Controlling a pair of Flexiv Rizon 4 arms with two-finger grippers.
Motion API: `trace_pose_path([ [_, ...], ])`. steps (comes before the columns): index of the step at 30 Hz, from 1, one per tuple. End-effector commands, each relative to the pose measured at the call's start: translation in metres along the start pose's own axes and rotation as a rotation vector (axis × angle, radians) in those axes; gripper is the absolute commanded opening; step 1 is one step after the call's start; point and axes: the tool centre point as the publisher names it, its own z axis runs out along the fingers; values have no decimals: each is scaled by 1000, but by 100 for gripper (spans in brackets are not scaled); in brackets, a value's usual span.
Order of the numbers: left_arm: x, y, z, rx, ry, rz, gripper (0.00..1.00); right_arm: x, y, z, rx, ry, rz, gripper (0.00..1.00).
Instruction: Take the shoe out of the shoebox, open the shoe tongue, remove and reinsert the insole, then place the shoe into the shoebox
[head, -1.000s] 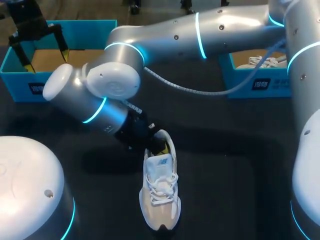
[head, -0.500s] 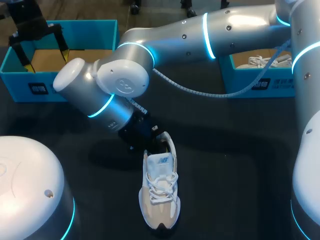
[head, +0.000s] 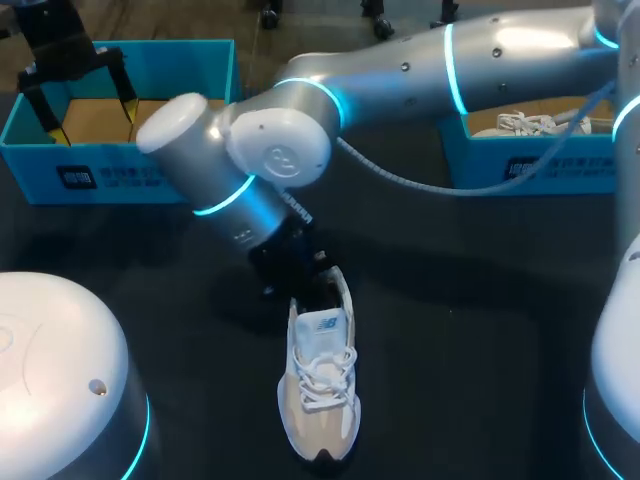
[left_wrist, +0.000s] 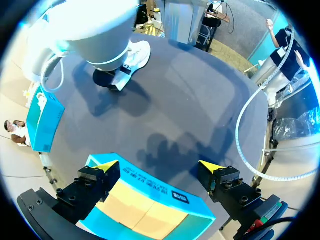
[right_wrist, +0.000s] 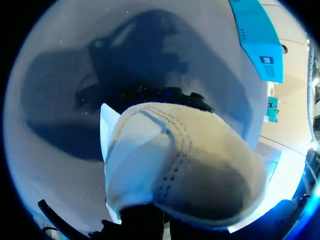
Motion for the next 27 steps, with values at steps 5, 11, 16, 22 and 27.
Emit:
trace_pose_path([
  [5,0,1,0,1,3,1,100,-20,-4,-1,-28,240,-17,0],
  [11,0,1,0,1,3,1,100,-12,-6,-23,-32,168,-34,0],
  [16,0,1,0,1,3,1,100,-6,-6,-31,-40,178,-46,0],
  [22,0,1,0,1,3,1,100,-10,-15,-39,-45,197,-45,0],
  [27,0,1,0,1,3,1,100,-13,-21,-41,-22,291,-85,0],
])
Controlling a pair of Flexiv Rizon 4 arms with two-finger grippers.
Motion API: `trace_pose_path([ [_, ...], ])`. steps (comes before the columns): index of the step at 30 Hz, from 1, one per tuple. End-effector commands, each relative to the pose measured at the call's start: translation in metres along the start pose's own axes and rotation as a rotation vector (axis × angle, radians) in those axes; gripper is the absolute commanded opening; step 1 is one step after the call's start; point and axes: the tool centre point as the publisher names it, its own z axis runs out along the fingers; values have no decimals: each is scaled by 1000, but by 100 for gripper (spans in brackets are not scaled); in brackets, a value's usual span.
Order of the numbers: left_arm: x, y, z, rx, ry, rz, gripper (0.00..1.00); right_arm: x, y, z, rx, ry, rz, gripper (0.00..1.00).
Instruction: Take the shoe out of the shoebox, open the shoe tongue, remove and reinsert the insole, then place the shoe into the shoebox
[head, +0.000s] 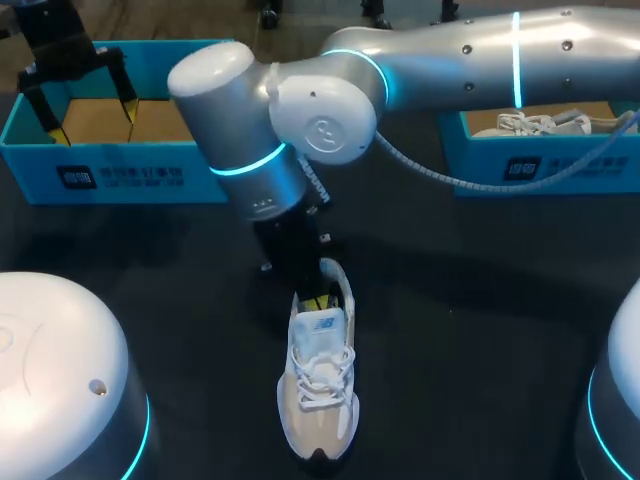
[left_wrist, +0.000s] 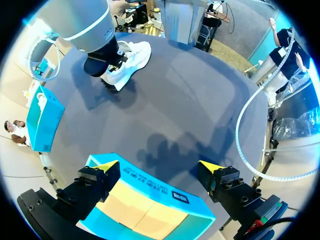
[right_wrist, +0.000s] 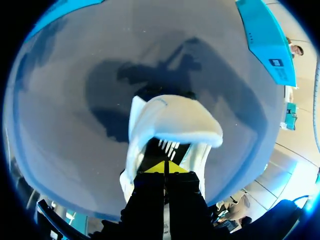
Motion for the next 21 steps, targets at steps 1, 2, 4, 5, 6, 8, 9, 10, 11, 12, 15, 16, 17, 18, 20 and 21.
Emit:
trace_pose_path([
  [1,0,1,0,1,3,1,100,-12,-6,3,11,87,-18,0],
  [2,0,1,0,1,3,1,100,-11,-8,3,24,87,-9,0],
  [4,0,1,0,1,3,1,100,-10,-15,3,10,65,-1,0],
  [5,0,1,0,1,3,1,100,-11,-18,3,0,62,1,0],
  [6,0,1,0,1,3,1,100,-12,-22,4,-7,66,0,0],
  [8,0,1,0,1,3,1,100,-17,-27,9,-25,81,-6,0],
  [9,0,1,0,1,3,1,100,-18,-28,10,-23,77,-4,0],
  [10,0,1,0,1,3,1,100,-19,-29,11,-52,51,0,0],
  [11,0,1,0,1,3,1,100,-19,-30,10,-52,22,8,0],
  [12,0,1,0,1,3,1,100,-17,-29,9,-42,-8,12,0],
  [15,0,1,0,1,3,1,100,-11,-25,8,-40,-104,8,0],
  [16,0,1,0,1,3,1,100,-11,-25,8,-40,-104,8,0],
  [17,0,1,0,1,3,1,100,-8,-22,11,-54,-129,0,0],
  [18,0,1,0,1,3,1,100,-7,-20,13,-59,-149,8,0],
  [20,0,1,0,1,3,1,100,-6,-18,16,-59,-168,11,0],
  [21,0,1,0,1,3,1,100,-6,-16,18,-62,-185,15,0],
])
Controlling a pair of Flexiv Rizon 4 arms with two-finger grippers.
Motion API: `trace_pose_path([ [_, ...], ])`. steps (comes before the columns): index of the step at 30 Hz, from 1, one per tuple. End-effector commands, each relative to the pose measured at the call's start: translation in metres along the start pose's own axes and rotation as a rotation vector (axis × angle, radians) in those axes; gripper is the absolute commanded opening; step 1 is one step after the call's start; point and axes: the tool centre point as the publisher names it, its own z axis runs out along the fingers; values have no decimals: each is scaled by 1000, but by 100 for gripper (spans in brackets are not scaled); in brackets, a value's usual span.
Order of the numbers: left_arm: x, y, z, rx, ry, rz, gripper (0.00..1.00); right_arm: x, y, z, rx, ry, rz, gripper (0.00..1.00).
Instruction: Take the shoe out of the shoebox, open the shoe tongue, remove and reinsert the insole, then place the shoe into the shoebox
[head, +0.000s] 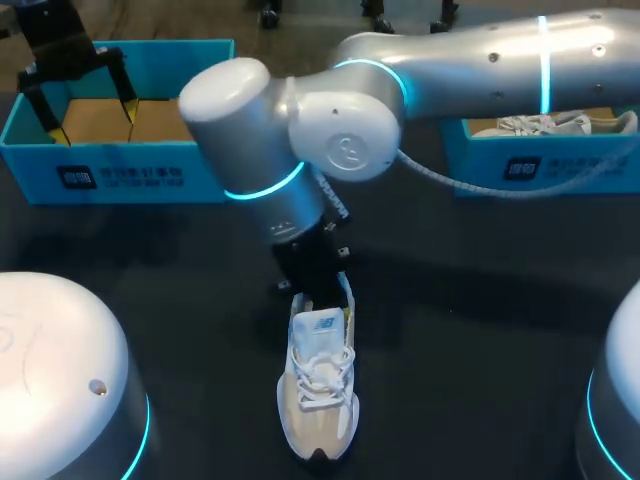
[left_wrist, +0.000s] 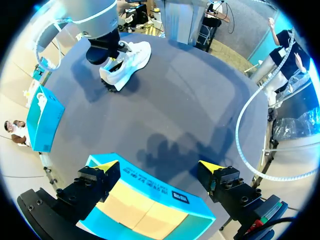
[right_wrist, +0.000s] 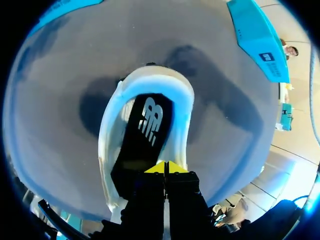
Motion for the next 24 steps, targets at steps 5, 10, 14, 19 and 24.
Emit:
trace_pose_path([
  [5,0,1,0,1,3,1,100,17,10,12,35,-176,30,0],
  [10,0,1,0,1,3,1,100,9,4,11,64,-227,74,0],
  [14,0,1,0,1,3,1,100,5,1,9,88,-271,93,0],
  [19,0,1,0,1,3,1,100,-3,4,28,92,-251,99,0],
  [24,0,1,0,1,3,1,100,-4,11,48,105,-223,89,0],
])
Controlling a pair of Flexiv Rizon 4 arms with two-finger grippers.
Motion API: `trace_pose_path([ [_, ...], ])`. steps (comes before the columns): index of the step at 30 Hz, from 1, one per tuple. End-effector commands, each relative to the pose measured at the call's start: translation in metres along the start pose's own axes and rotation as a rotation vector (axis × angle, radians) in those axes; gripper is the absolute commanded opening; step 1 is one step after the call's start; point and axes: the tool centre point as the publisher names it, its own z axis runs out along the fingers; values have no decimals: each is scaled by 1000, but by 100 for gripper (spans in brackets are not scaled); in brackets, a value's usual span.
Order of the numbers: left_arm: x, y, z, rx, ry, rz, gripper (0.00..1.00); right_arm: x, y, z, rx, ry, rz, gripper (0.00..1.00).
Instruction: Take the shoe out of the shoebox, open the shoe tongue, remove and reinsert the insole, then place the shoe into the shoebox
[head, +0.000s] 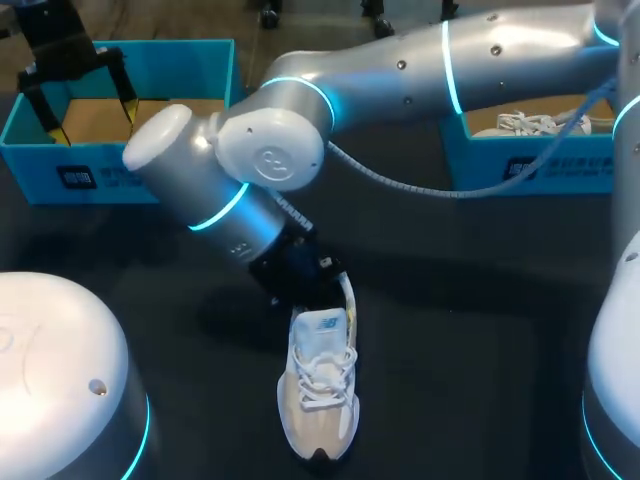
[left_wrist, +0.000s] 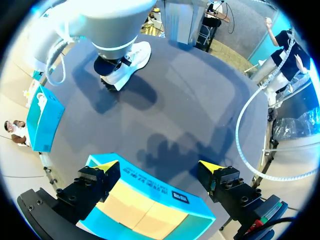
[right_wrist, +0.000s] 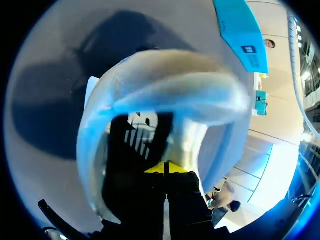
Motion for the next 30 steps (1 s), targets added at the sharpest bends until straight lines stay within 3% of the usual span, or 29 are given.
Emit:
trace_pose_path([
  [1,0,1,0,1,3,1,100,2,8,24,11,53,-9,0],
  [7,0,1,0,1,3,1,100,8,8,25,5,100,-17,0],
  [21,0,1,0,1,3,1,100,26,11,-6,-99,164,-96,0],
  [30,0,1,0,1,3,1,100,4,4,-26,-86,150,-44,0],
])
